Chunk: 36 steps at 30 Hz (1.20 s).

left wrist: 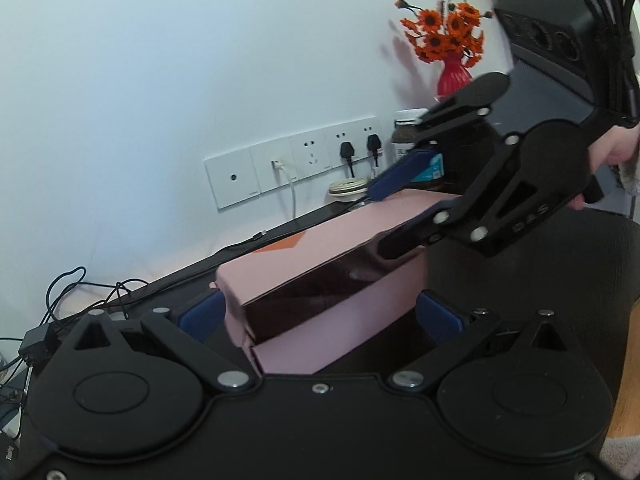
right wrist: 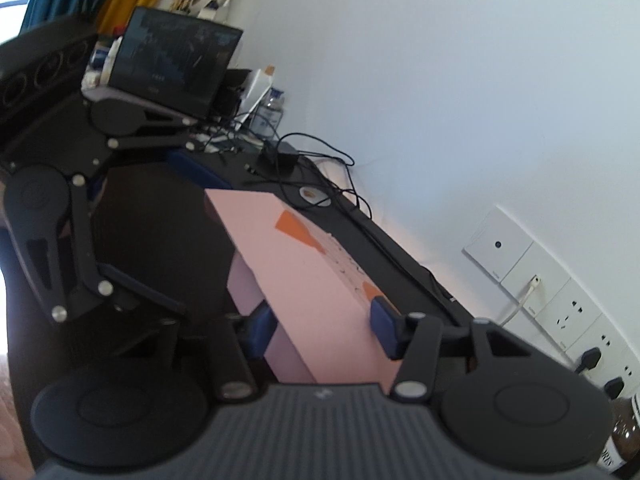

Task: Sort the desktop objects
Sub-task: 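Lower the held lid down onto the box rim with the right gripper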

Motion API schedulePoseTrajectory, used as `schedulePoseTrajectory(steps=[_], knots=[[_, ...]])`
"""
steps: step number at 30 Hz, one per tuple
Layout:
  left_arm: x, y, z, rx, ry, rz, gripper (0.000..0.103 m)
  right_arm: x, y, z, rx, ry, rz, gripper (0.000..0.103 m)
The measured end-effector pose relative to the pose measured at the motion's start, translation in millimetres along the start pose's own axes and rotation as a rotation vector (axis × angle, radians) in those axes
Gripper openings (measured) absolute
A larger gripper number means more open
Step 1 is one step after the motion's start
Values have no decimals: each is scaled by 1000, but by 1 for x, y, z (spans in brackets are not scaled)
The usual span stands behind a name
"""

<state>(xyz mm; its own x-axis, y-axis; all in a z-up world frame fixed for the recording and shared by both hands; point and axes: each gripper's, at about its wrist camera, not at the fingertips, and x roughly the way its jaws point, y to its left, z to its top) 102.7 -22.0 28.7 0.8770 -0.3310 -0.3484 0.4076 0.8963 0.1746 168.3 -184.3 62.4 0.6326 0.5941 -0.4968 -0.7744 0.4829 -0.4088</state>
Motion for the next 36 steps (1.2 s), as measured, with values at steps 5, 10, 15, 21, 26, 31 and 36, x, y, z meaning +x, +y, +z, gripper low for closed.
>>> schedulePoseTrajectory(steps=[5,10,15,21,26,31,36], knots=[[6,0,-3,-42,10,-16,103,2,-9,3,61,2,29,51],[8,-14,-3,4,3,28,103,3,-23,3,181,-9,63,50],[7,-13,-4,-24,8,-6,103,5,-27,1,227,21,56,50],[6,-17,-7,-25,4,10,103,9,-41,3,345,33,92,50],[5,-17,-7,-40,12,12,103,9,-43,3,388,54,102,50],[8,-20,-12,-48,21,28,103,12,-37,3,366,79,95,50],[14,-24,-14,-38,35,57,103,15,-25,1,321,87,71,50]])
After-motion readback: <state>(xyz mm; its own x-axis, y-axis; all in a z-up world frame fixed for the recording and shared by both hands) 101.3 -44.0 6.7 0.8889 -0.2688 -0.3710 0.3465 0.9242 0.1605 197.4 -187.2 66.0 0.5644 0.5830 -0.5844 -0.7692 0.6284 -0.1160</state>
